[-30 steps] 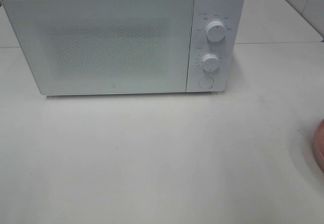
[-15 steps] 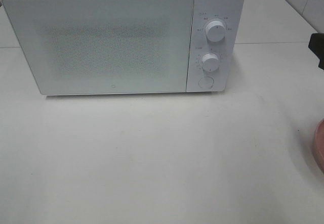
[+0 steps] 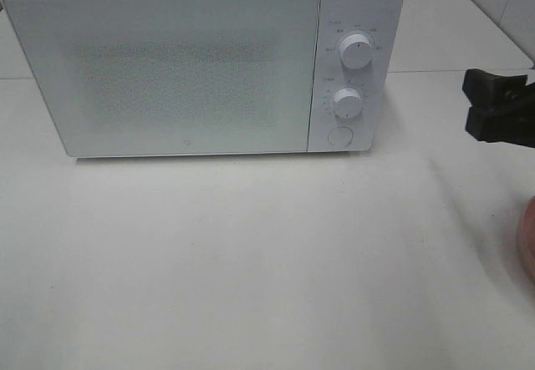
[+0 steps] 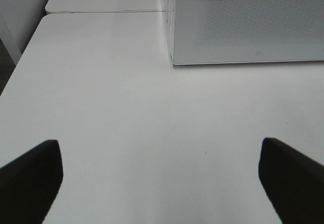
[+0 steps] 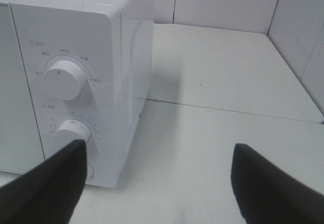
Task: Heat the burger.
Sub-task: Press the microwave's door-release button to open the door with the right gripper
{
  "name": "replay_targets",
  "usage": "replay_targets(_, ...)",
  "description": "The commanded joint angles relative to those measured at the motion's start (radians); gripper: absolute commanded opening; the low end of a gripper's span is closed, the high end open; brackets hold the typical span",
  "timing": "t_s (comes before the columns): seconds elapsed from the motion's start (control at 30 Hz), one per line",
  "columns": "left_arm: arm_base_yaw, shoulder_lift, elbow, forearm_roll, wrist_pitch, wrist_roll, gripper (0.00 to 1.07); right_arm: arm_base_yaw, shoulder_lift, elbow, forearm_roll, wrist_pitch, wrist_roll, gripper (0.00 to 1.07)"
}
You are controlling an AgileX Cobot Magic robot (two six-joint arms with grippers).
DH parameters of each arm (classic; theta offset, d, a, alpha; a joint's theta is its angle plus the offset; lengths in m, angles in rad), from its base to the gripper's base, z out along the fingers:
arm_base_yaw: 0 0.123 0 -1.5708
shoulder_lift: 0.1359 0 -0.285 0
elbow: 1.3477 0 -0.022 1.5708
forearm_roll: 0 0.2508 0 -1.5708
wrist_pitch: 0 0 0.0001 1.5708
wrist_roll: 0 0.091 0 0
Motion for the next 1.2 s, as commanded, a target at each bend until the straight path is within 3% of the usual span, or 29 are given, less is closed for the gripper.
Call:
replay_targets(0.03,0.003,-0.02,0.004,-0.009,-0.008,-0.006,0.98,0.101,0.074,0.0,0.124,-0.155,-0.093,0.76)
replay_targets(0.13,0.003,-0.02,0.004,-0.009,-0.008,-0.006,0.98,0.122,0.087,0.0,0.146,-0.178,-0.1,0.76)
replay_targets(0.17,0.003,-0.02,0.004,-0.009,-0.008,-0.006,0.98,0.175,0.117,0.0,0.206,-0.232,-0.111,0.76)
replay_targets(0.23,0.003,-0.02,0.004,-0.009,-0.008,-0.006,0.98,0.197,0.13,0.0,0.231,-0.254,-0.119,0.76)
replay_targets(0.3,0.003,-0.02,0.004,-0.009,-0.008,-0.006,0.98,0.307,0.203,0.0,0.355,-0.368,-0.168,0.76)
replay_targets(0.67,0.003,-0.02,0.004,-0.009,-0.008,-0.006,0.98,0.505,0.354,-0.037,0.548,-0.501,-0.185,0.76)
replay_targets(1.2,0.003,-0.02,0.004,-0.009,-0.008,-0.006,0.98,0.546,0.545,-0.175,0.562,-0.492,-0.102,0.76)
